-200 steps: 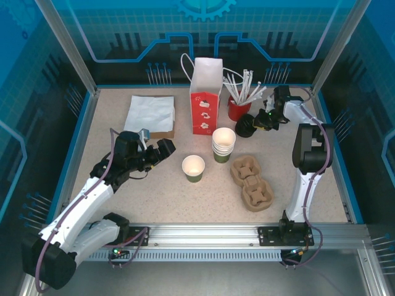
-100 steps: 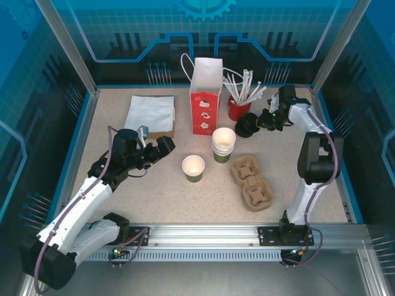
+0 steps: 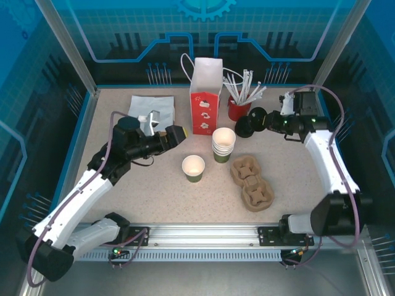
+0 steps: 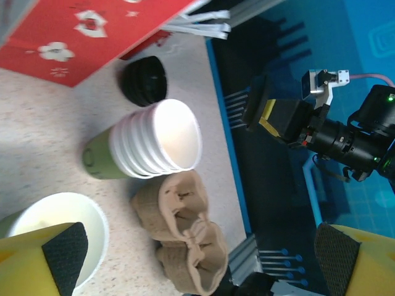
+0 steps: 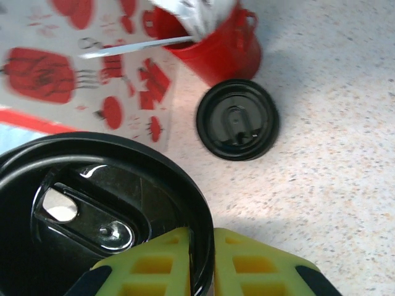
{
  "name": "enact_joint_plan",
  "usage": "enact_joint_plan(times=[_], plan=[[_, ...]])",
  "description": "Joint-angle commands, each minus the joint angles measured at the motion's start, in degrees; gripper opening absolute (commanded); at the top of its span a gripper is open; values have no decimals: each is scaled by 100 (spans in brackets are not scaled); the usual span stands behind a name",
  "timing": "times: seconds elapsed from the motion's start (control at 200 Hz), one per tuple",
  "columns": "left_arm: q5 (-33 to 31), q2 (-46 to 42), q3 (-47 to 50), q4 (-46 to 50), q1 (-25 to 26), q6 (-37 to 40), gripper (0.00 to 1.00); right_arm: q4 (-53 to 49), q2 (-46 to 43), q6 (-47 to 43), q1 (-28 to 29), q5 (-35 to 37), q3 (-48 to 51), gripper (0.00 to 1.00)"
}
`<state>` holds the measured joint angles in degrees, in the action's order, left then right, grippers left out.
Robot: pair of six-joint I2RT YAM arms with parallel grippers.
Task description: Pack the takeout coffee
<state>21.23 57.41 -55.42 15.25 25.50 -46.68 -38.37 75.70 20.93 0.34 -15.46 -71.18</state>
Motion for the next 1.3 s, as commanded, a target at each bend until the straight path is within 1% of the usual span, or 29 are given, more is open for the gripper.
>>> enact_joint_plan(times=[0.0, 0.175, 0.35, 0.49, 0.79, 0.955, 1.166, 1.296], plan=[[206, 321, -393, -517, 308, -147, 99, 31, -548, 173, 480, -65, 231, 16], [223, 1020, -1006, -739, 816, -34, 99, -43, -1164, 356, 1208, 70, 341, 15], [201, 1561, -1441, -751, 1215, 65, 99, -177, -1365, 438, 1798, 267, 233, 15], [166, 1826, -1626, -799, 1428, 85, 97, -241, -1374, 437, 2067, 383, 133, 15], [118, 2192, -1918, -693, 1629, 158, 88, -224, -1254, 459, 2388, 430, 14, 15], [136, 2349, -2021, -626, 1678, 150, 80, -154, -1194, 473, 2539, 478, -1, 15], [1, 2398, -2049, -455, 1690, 158, 64, -166, -1107, 469, 2620, 609, -33, 15], [-131, 2407, -2060, -298, 1687, 215, 53, -179, -1073, 456, 2641, 675, -19, 15]])
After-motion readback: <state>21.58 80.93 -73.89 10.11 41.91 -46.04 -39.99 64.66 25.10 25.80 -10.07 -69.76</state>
